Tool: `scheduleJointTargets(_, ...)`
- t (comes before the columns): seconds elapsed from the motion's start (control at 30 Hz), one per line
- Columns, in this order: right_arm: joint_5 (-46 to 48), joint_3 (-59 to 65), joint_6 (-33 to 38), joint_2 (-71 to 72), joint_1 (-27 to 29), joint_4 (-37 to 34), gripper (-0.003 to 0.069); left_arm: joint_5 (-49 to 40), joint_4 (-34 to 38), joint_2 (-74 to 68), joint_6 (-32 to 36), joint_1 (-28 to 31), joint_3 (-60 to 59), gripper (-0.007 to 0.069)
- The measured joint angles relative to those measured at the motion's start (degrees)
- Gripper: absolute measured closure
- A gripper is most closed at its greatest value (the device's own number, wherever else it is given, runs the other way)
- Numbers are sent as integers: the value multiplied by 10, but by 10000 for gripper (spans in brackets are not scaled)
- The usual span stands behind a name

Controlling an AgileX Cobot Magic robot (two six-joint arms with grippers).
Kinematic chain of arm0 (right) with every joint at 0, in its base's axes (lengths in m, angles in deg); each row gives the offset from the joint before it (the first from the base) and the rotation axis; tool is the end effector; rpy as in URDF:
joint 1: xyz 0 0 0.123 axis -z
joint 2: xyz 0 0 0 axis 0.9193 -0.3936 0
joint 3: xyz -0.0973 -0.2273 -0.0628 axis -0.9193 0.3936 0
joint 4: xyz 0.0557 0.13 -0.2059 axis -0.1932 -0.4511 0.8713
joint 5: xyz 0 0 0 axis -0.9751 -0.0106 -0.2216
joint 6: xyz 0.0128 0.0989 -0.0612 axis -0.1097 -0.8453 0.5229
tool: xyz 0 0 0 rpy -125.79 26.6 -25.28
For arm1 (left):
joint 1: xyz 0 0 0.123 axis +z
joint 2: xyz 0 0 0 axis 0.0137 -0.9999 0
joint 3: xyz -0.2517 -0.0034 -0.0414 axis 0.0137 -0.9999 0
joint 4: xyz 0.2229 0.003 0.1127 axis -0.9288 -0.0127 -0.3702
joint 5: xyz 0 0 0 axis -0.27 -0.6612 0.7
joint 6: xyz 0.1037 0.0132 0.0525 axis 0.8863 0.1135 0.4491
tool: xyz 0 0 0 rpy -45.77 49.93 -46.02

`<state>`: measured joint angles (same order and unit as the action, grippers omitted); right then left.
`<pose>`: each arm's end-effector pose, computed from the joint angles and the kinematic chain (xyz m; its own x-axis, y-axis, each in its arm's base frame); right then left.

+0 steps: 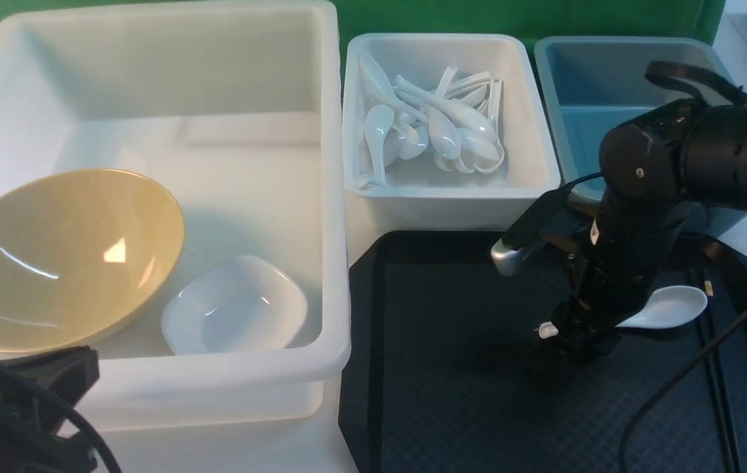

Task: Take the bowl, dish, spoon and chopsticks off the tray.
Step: Use the right arm to grab the soup spoon in the middle, then use the right arm to put the soup spoon into the small storage box in the middle

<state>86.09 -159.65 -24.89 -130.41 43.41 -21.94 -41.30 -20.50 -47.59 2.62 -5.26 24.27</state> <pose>0.3186 0.1290 0.1249 -0.7125 -0.7009 -0.0322 -0.6966 0.7121 -0.0876 0.1419 -0.0420 0.2366 -0.5321 0.0225 -0.8464 0.2875 0.9451 -0.1557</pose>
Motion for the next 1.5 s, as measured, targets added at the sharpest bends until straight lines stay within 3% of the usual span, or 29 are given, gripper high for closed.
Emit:
scheduleJointTargets(0.23,-52,-12,25,-28,0,24,183,-30,108,-34,130,0,4,613)
scheduleJointTargets(0.37,-61,-14,45,-33,0,23,199,-30,123,-34,149,0,6,613)
scheduleJointTargets(0.5,-59,-15,57,-33,0,17,275,-30,127,-34,154,0,7,613)
scheduleJointTargets(0.53,-58,-15,60,-33,0,15,368,-30,127,-34,154,0,7,613)
scheduleJointTargets(0.63,-58,-15,64,-33,0,12,501,-30,127,-34,154,0,7,613)
scheduleJointTargets(0.87,-36,-41,66,-12,0,-7,504,-30,127,-34,154,0,7,613)
scheduleJointTargets(1.1,-22,-197,69,33,0,-68,504,-12,129,-34,154,0,7,613)
scheduleJointTargets(1.2,-96,-251,70,29,0,-107,504,-3,131,-34,154,0,7,613)
scheduleJointTargets(1.3,-213,-277,70,13,0,-149,504,0,131,-34,154,0,7,613)
scheduleJointTargets(1.33,-307,-285,70,-8,0,-176,504,0,131,-34,155,0,7,613)
scheduleJointTargets(1.5,-476,-285,65,-74,0,-211,504,0,132,-34,155,0,7,613)
